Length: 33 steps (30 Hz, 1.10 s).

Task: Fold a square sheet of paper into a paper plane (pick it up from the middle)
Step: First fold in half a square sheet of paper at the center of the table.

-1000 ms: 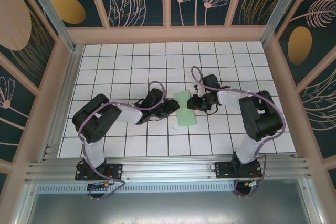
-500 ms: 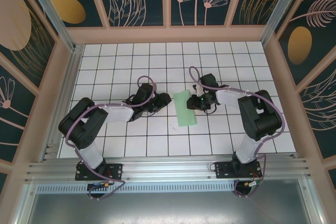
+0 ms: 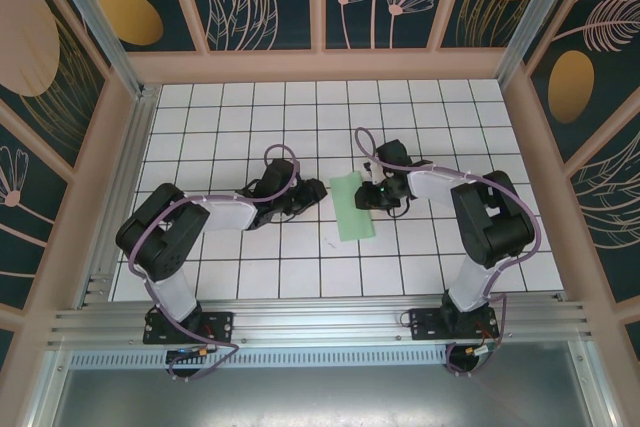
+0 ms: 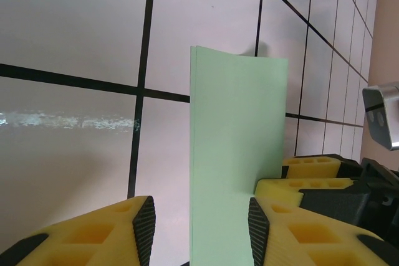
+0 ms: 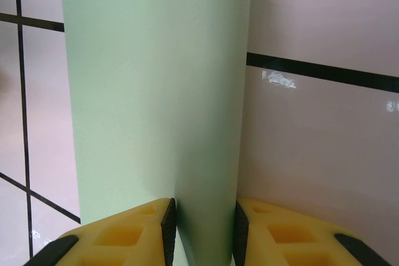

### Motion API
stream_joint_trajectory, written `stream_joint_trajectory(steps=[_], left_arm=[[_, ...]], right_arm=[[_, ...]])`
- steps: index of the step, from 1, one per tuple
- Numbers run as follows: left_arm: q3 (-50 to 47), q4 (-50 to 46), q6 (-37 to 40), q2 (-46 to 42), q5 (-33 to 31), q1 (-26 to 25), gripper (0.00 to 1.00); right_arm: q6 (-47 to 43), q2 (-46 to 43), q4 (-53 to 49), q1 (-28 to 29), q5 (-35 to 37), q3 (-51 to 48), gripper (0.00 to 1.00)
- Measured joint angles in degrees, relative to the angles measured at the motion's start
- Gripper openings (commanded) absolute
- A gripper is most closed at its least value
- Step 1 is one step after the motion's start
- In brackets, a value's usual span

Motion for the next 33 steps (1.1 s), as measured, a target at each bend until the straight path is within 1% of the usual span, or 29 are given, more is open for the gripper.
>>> stream_joint_trajectory(steps=[7,13,27,33], left_arm=[[0.7,-0.4,0.6,0.7,0.9,0.0,0.46],[1.4,-0.4,0.9,1.2,1.9,0.0,0.46],[2.7,-0.3,1.0,3.2,3.6,-0.2,0.45],[4.4,-0.3,1.0,5.0,4.4,-1.0,0.45]], right_arm=[[-0.6,0.0,-0.1,0.3,0.9,0.0,0.35],[-0.6,0.1,-0.7,0.8,1.2,0.5,0.38],[-0.6,0.6,-1.9,1.3,2.8,1.4,0.35],[-0.5,0.7,-2.0,1.3,3.0,1.5,0.35]])
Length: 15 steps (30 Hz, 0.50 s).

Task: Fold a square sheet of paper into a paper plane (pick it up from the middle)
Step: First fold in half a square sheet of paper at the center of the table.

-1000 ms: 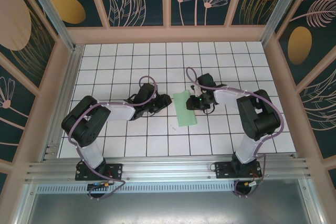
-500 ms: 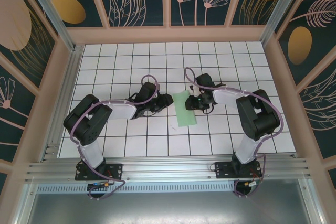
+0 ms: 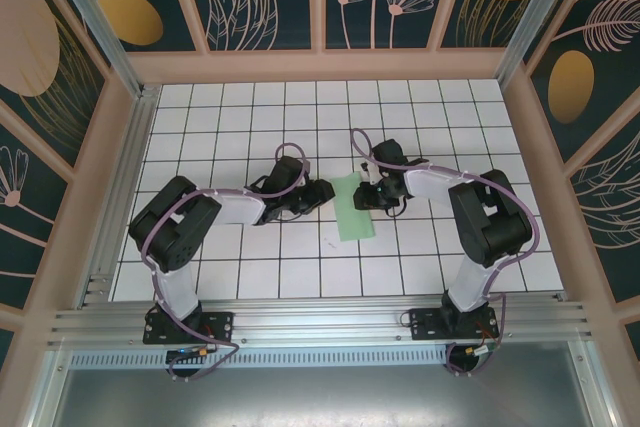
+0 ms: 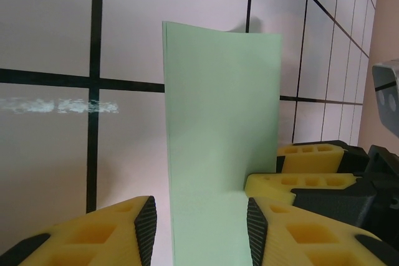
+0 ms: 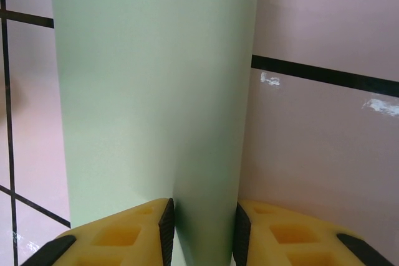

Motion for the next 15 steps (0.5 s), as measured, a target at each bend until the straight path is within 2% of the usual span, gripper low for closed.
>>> stream_joint_trajectory(steps=[8,15], left_arm=[[2.0,0.0,0.0,1.5,0.6,-1.1,0.44],[4.0,0.5,-0.5,4.1,1.4,-1.9,0.31]], right_arm=[[0.0,0.1,-0.1,0.0,0.0,0.1,0.34],[0.0,0.2,-0.1,0.0,0.0,0.1,0.35]])
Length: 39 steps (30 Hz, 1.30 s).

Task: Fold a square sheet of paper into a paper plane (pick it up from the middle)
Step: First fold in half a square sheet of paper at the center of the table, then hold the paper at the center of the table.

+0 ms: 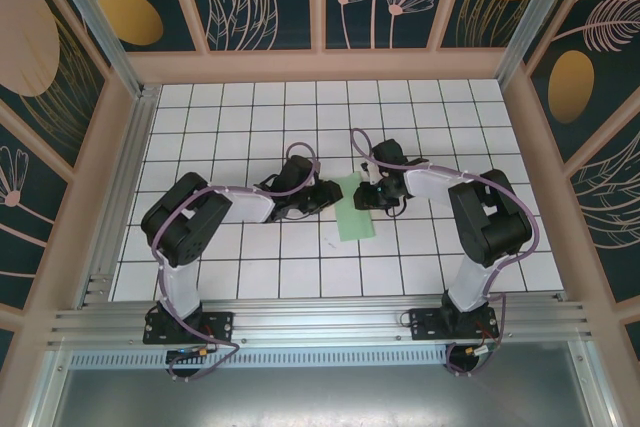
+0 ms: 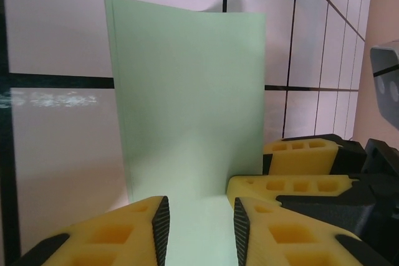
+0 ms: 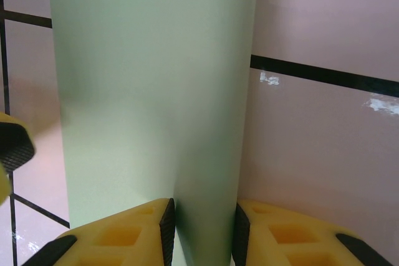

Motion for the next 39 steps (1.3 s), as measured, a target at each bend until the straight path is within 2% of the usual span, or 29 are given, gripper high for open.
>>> stream_joint_trajectory(steps=[6,29,35,39], left_arm=[[2.5,-0.9,-0.2,2.1,-0.1,-0.7,0.25],[5.2,-6.6,0.9,4.0,-1.6,-1.4,0.17],[8.1,-12.4,2.2,4.4,-4.0,-2.0,0.13],[10.2,-16.3,3.3,4.7,-6.3,-2.6,0.11]], right_arm=[[0.0,0.1,-0.1,0.0,0.0,0.1,0.35],[0.0,0.2,-0.6,0.0,-0.1,0.5,0.37],[1.7,-0.5,-0.7,0.3,-0.3,0.6,0.48],[4.2,-4.4,-0.3,1.1,4.9,0.0,0.58]])
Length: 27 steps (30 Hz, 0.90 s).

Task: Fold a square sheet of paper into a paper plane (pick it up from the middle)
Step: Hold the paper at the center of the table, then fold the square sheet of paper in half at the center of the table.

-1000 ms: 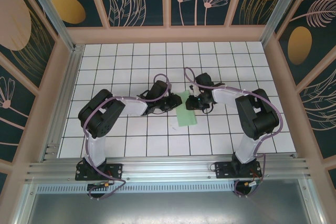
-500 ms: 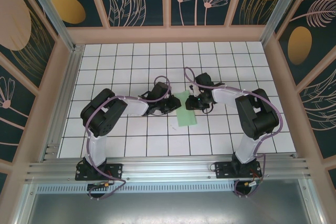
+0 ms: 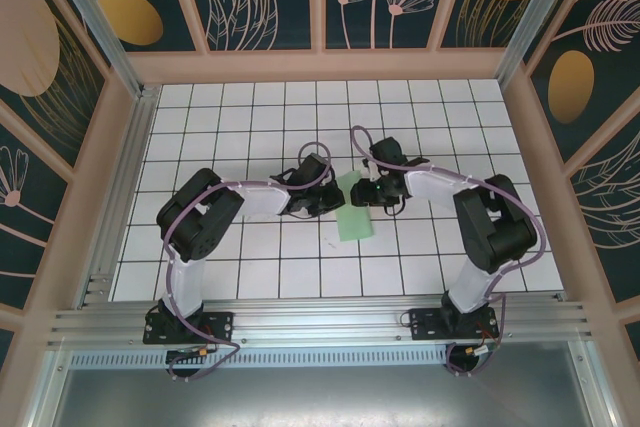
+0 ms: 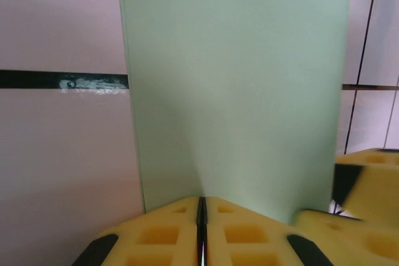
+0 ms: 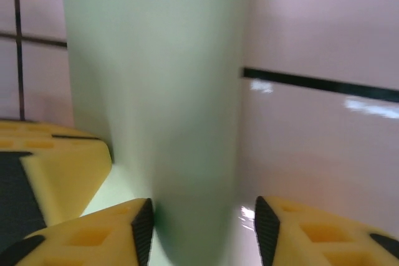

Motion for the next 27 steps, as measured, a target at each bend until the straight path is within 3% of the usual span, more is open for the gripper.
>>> stream_joint_trajectory(steps=[4,8,12,21,27], left_arm=[[0.8,-1.6,0.8,0.1,-1.5,-0.5,0.10],[1.0,-2.0,1.0,0.1,-1.7,-0.6,0.08],[1.2,-2.3,1.2,0.2,-2.1,-0.7,0.07],[1.3,-2.5,1.3,0.3,-2.3,-0.7,0.07],[0.9,-2.1,1.7,0.3,-2.4,-0.7,0.07]], right_arm=[[2.1,-10.2,0.9,-0.2,3.7,-1.1,0.57],[3.8,-14.3,3.8,-0.5,0.3,-0.8,0.35],[5.1,-8.4,4.2,-0.8,-5.1,-0.4,0.18],[5.7,-0.3,4.3,-2.1,-13.3,-1.0,0.17],[5.3,3.0,4.6,-5.1,-14.1,-3.1,0.18]])
